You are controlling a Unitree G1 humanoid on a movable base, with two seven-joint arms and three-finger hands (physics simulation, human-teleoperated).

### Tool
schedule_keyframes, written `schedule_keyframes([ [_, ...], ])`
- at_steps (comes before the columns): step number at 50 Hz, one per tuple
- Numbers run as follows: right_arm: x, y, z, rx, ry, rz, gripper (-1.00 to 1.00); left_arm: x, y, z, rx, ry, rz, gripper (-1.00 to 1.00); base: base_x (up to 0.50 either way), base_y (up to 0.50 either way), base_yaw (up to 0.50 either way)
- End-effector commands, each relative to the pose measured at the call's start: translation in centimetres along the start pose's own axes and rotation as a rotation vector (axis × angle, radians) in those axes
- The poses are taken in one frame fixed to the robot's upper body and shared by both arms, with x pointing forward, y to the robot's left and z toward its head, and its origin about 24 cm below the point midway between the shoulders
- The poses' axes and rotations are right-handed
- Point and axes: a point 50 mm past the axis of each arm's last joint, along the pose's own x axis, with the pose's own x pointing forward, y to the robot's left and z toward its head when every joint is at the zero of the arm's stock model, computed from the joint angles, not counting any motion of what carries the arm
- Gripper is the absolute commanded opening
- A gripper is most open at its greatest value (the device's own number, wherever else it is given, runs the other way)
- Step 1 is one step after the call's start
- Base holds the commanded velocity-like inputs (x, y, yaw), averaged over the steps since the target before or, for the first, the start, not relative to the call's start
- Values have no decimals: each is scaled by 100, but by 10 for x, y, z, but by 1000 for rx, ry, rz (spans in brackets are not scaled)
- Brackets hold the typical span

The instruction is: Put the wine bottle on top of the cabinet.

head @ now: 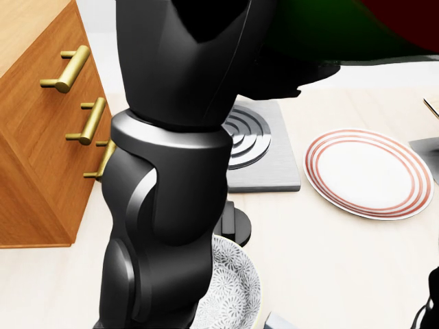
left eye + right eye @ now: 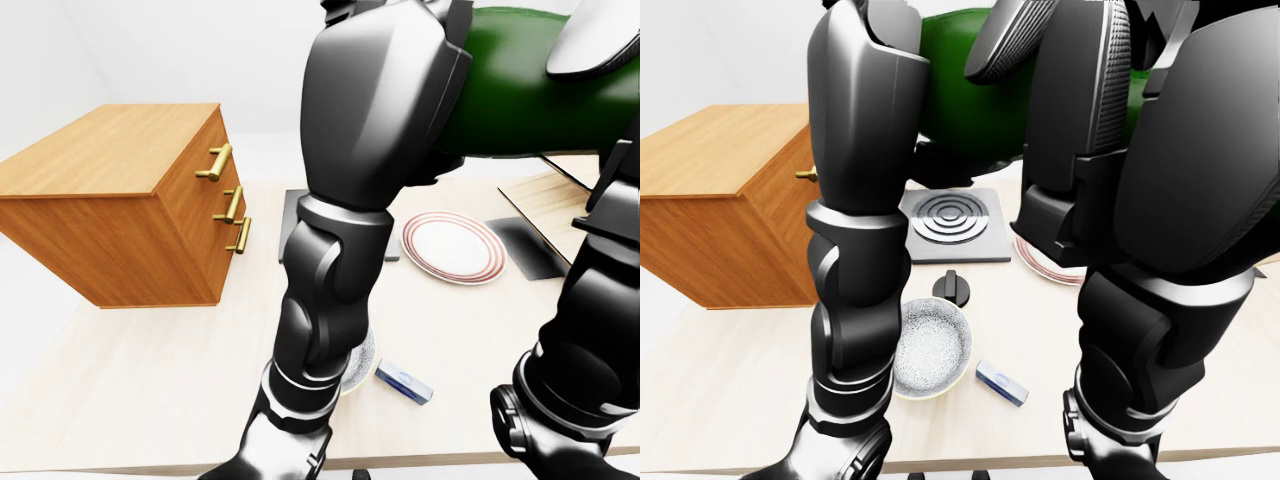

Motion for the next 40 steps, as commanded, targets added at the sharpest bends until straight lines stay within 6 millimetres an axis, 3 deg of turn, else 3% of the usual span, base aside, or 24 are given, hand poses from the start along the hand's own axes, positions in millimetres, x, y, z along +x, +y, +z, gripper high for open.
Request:
schedule_keyframes([
  [1,-1,-4,2,184,16,-119,-100,4,0,6,-25,-29,36,-100,0,0,0],
  [9,-1,-7,3,198,19,-139,-100,-1,-3,1,-25,-1,29,-100,0,0,0],
  [11,-1,-9,3,205,20,-150,-79,-2,-4,1,-25,0,21,-100,0,0,0],
  [14,0,-10,3,219,23,-164,-78,-4,-5,1,-19,-1,11,-100,0,0,0],
  [15,0,-10,2,227,27,-172,11,-5,-6,0,-21,5,5,-100,0,0,0],
  [17,0,-11,1,240,35,-186,100,-7,-8,-2,-22,15,-1,-100,0,0,0],
  [23,-4,-19,8,318,49,-265,100,-1,-4,-6,-61,27,13,-100,0,0,0],
  [27,-14,-19,17,461,92,-350,100,2,-2,-9,-95,34,17,-100,0,0,0],
  [31,-19,-11,32,727,149,-263,100,8,6,-16,-108,26,24,-100,0,0,0],
  [34,-16,15,28,943,489,-42,100,17,17,-20,-102,0,52,-100,0,0,0],
  [36,-15,26,30,950,586,45,100,25,27,-19,-110,-32,73,-100,0,0,0],
  [40,-14,18,36,948,526,11,100,46,54,-17,-110,-114,112,-100,0,0,0],
])
